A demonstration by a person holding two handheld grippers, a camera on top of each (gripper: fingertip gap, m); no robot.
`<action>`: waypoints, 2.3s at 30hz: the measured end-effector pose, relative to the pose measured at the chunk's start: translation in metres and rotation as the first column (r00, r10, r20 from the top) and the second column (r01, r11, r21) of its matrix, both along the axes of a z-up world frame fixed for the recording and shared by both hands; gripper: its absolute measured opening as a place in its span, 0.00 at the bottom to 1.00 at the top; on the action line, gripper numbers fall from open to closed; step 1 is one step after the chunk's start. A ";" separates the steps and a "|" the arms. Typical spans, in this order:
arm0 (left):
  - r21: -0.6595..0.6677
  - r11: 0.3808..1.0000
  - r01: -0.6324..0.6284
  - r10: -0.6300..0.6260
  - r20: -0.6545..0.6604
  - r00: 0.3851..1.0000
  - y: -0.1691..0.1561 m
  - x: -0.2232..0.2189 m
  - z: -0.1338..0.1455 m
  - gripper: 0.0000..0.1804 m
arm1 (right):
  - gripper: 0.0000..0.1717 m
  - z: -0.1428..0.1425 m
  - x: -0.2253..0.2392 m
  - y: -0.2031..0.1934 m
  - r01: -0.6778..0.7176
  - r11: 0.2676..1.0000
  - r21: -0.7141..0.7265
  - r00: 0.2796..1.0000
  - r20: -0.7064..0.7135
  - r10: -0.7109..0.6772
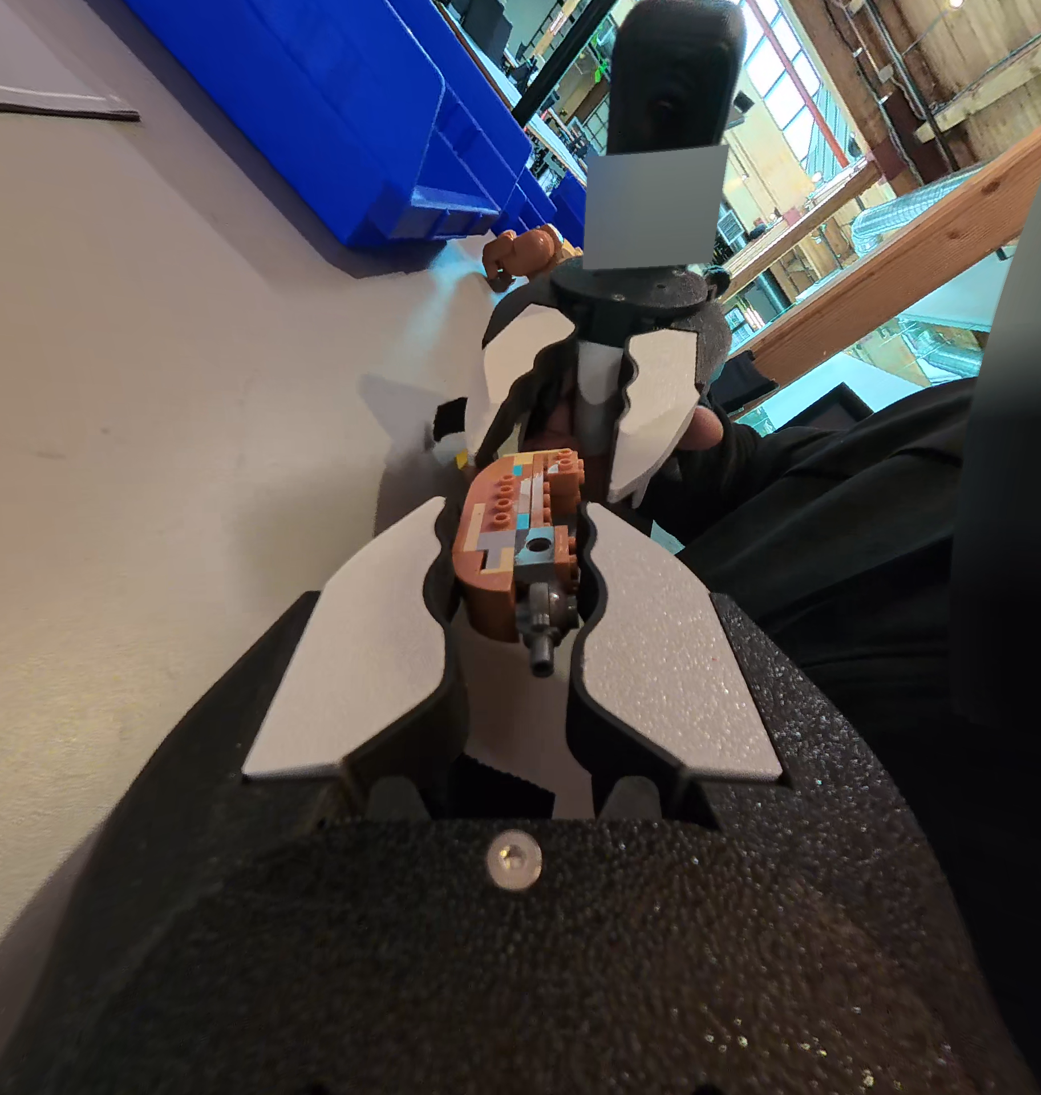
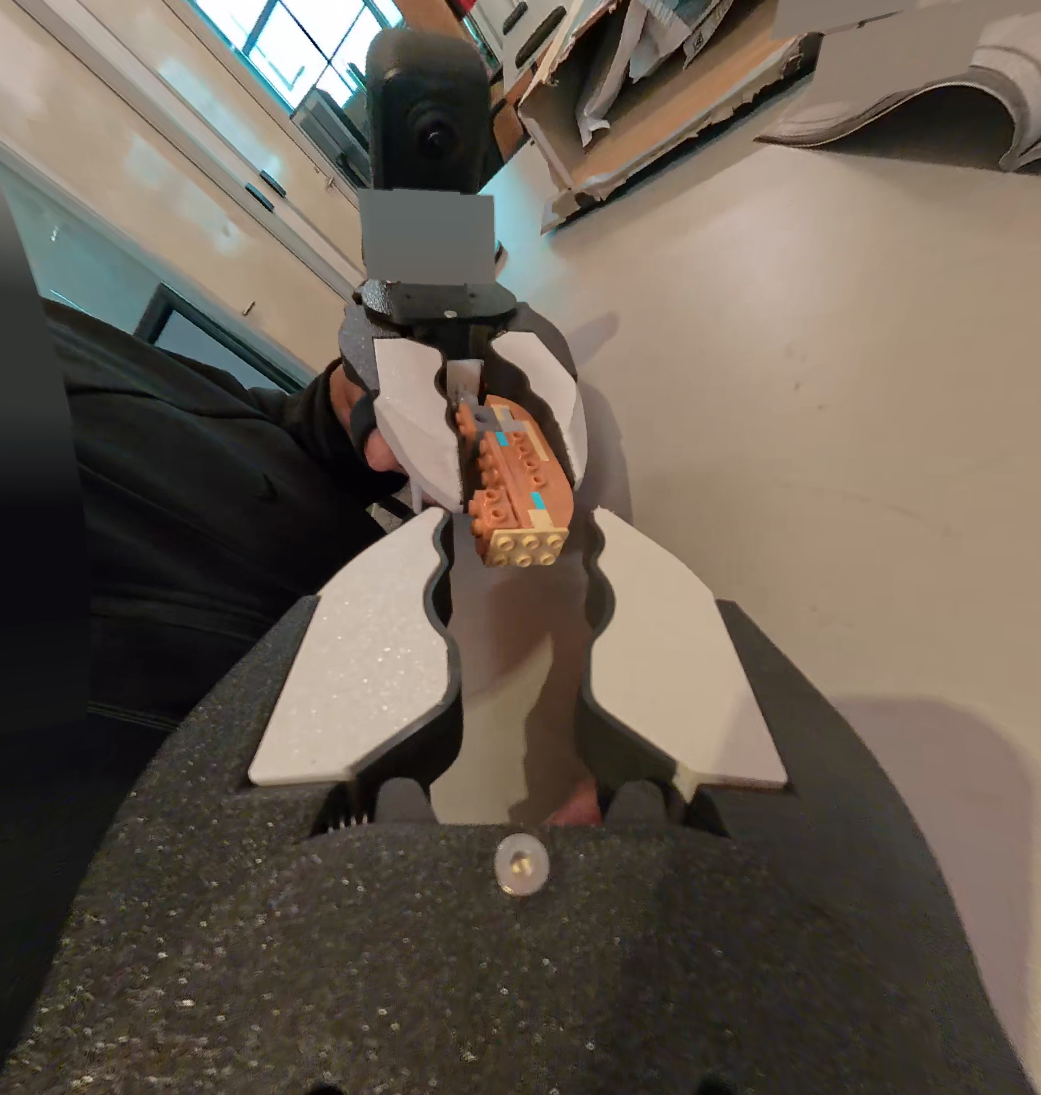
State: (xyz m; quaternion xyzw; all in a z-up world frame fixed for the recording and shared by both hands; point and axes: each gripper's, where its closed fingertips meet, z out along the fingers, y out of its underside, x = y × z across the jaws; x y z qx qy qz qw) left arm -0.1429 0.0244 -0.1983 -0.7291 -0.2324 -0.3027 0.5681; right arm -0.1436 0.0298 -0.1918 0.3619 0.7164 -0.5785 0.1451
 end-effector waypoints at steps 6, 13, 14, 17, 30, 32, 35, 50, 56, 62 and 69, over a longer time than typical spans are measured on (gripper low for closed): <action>0.002 1.000 0.003 -0.003 -0.017 1.000 0.000 0.001 0.000 0.20 | 0.20 -0.002 0.000 -0.001 -0.005 1.000 -0.031 0.999 0.033 0.006; -0.002 1.000 -0.001 0.001 -0.082 0.997 -0.001 0.002 0.001 0.20 | 0.18 0.000 0.002 -0.002 -0.015 1.000 -0.008 1.000 -0.027 0.014; -0.004 1.000 0.000 0.000 -0.091 0.996 -0.001 0.002 0.001 0.20 | 0.18 -0.001 0.002 -0.002 -0.016 1.000 -0.002 0.999 -0.039 0.016; -0.004 1.000 0.008 -0.008 -0.118 0.993 -0.001 0.003 0.001 0.20 | 0.18 -0.001 0.004 -0.002 -0.032 0.999 0.008 0.998 -0.062 0.033; 0.018 1.000 0.025 -0.021 -0.184 0.983 -0.002 0.006 0.005 0.20 | 0.18 -0.002 0.011 -0.003 -0.060 0.996 0.071 0.984 -0.162 0.070; 0.022 0.999 0.023 -0.019 -0.183 0.983 -0.002 0.006 0.006 0.20 | 0.18 -0.001 0.010 -0.003 -0.054 0.996 0.077 0.982 -0.178 0.067; 0.023 1.000 0.021 -0.016 -0.196 0.980 -0.002 0.005 0.006 0.20 | 0.18 -0.001 0.010 -0.003 -0.047 0.994 0.098 0.976 -0.207 0.066; 0.069 0.996 0.050 -0.033 -0.233 0.972 -0.005 0.006 0.014 0.20 | 0.17 0.004 0.012 -0.005 -0.048 0.992 0.112 0.951 -0.299 0.080; 0.084 0.996 0.031 -0.010 -0.239 0.971 -0.005 0.003 0.016 0.20 | 0.18 0.003 0.012 -0.007 -0.037 0.992 0.122 0.952 -0.298 0.072; 0.123 0.992 0.018 0.012 -0.237 0.971 -0.006 0.002 0.021 0.20 | 0.26 0.006 0.010 -0.008 -0.026 0.997 0.077 0.960 -0.277 0.046; 0.132 0.991 0.022 0.015 -0.275 0.961 -0.006 0.005 0.023 0.20 | 0.19 0.013 0.011 -0.010 -0.027 1.000 0.000 0.966 -0.258 0.026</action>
